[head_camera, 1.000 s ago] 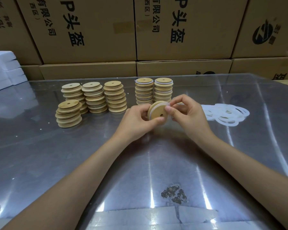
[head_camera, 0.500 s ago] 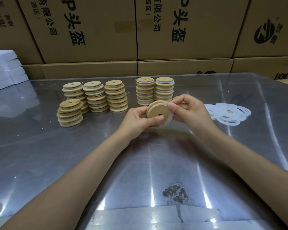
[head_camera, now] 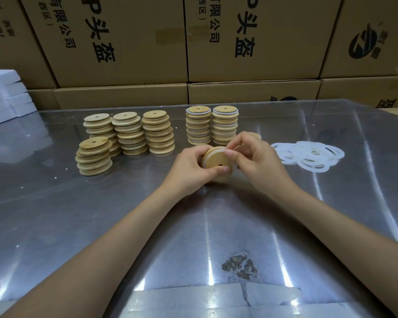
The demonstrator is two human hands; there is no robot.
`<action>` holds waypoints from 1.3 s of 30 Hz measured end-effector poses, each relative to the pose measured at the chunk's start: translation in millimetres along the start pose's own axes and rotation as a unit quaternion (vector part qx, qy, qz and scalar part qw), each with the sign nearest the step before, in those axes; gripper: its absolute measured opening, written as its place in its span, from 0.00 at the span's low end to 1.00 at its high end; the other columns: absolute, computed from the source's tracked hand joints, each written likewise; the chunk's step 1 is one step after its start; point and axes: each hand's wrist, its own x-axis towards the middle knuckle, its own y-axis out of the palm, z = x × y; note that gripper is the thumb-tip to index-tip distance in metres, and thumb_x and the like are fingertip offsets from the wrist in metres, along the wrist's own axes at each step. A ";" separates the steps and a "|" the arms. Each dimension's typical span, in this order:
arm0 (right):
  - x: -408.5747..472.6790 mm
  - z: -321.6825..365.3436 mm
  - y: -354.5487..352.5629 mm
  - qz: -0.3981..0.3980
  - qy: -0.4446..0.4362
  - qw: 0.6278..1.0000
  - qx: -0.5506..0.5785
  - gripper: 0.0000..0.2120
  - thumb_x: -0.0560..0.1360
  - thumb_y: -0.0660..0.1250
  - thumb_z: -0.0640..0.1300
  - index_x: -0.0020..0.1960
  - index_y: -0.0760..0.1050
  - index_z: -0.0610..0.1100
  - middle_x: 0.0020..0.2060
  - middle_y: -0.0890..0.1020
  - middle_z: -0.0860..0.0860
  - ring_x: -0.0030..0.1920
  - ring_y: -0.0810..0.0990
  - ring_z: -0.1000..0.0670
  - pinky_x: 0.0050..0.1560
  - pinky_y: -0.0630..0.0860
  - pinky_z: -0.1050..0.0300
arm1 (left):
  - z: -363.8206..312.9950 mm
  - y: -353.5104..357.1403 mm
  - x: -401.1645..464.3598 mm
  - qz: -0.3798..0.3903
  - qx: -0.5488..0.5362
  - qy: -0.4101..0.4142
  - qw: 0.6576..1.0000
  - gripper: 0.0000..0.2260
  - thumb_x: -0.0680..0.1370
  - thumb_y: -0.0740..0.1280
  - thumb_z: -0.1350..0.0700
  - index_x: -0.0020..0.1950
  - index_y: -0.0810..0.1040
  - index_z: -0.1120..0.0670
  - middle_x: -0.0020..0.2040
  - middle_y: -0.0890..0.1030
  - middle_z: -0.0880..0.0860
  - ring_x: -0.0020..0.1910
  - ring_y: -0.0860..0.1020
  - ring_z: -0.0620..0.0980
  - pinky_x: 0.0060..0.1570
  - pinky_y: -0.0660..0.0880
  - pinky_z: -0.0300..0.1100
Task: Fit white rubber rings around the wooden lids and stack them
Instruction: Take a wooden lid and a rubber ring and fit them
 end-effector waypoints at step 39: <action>-0.2 -3.9 -1.9 0.025 0.171 0.971 0.164 0.03 0.71 0.73 0.44 0.41 0.80 0.46 0.34 0.83 0.54 0.38 0.83 0.56 0.43 0.79 0.63 | -0.7 -6.0 1.6 -0.045 -0.195 -0.072 0.977 0.10 0.73 0.72 0.61 0.52 0.76 0.56 0.44 0.80 0.51 0.45 0.79 0.46 0.42 0.79 0.39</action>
